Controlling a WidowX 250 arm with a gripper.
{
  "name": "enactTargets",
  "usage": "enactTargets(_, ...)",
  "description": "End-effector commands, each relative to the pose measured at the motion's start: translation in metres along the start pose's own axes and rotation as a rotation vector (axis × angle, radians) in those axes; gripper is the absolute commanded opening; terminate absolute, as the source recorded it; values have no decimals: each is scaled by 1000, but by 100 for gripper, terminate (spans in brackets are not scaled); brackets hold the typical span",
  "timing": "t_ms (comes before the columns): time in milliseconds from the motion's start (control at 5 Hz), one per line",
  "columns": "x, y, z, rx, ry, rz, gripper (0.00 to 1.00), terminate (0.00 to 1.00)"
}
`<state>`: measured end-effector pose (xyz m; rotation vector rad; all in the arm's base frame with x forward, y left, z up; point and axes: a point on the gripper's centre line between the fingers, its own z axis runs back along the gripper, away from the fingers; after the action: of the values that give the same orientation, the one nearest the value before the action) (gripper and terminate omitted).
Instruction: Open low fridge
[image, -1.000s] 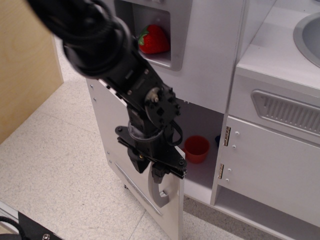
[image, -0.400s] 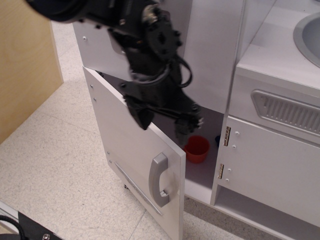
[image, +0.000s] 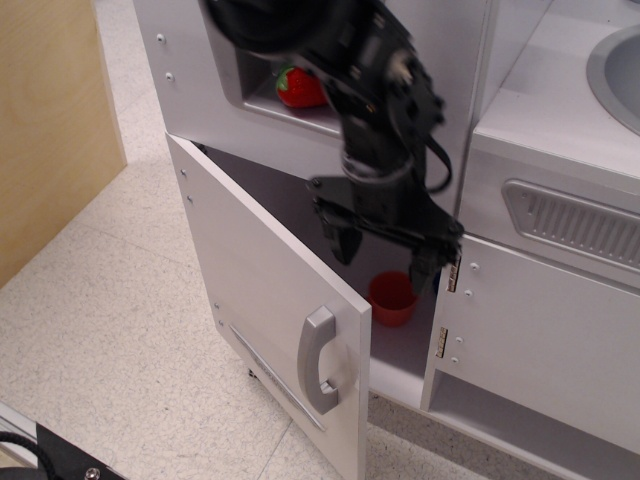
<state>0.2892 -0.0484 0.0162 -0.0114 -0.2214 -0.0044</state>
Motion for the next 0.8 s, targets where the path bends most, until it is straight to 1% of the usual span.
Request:
enactTargets(0, 4, -1, -37, 64, 25, -49, 100, 0)
enactTargets(200, -11, 9, -49, 80, 66, -56, 100, 0)
enactTargets(400, -35, 21, -51, 97, 109, -76, 100, 0)
enactTargets(600, -57, 35, -47, 96, 129, -109, 100, 0)
